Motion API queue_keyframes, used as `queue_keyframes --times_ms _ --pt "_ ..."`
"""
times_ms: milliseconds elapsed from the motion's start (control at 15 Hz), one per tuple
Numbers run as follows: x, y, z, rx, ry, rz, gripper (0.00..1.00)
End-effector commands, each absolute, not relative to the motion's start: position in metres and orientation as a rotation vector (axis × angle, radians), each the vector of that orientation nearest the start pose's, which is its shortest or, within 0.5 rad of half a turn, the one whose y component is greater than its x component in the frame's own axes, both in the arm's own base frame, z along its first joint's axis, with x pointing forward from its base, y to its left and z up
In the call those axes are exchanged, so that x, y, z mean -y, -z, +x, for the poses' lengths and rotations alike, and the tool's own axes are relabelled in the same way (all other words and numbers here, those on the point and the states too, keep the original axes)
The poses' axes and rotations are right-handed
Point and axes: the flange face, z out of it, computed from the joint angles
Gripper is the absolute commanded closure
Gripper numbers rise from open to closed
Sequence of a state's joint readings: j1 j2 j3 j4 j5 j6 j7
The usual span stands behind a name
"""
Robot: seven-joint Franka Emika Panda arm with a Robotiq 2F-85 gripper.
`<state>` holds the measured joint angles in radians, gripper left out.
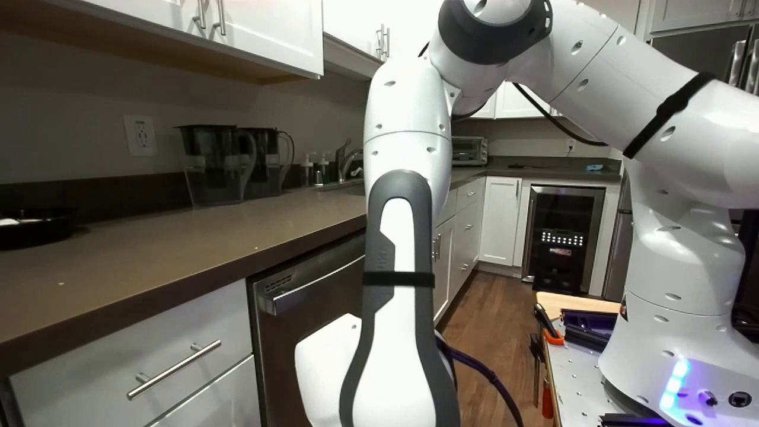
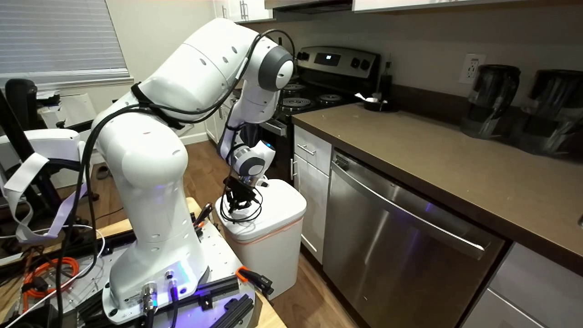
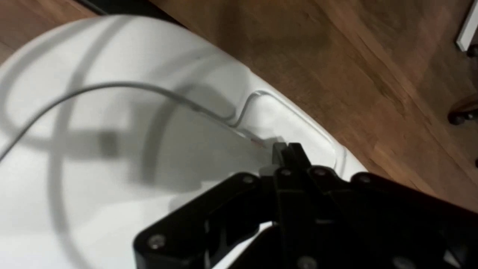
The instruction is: Close the bin
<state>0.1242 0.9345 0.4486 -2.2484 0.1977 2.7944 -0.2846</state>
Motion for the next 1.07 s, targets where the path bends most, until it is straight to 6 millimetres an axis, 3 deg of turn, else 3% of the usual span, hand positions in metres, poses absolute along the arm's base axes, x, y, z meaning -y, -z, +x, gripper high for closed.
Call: queue_keyframes --times_ms 0,267,600,800,1000 --pt "-0.286 0.027 0.340 0.894 -0.477 -2.648 0.96" --pt "-0.292 0.025 0.340 0.998 -0.470 -2.637 0.95" --pt "-0.294 0.011 0.348 0.996 -0.688 -2.601 0.95" --pt "-0.296 -0.001 0.362 1.002 -0.834 -2.566 0.95" --pt "-0.297 -0.016 0.382 1.019 -0.856 -2.563 0.95"
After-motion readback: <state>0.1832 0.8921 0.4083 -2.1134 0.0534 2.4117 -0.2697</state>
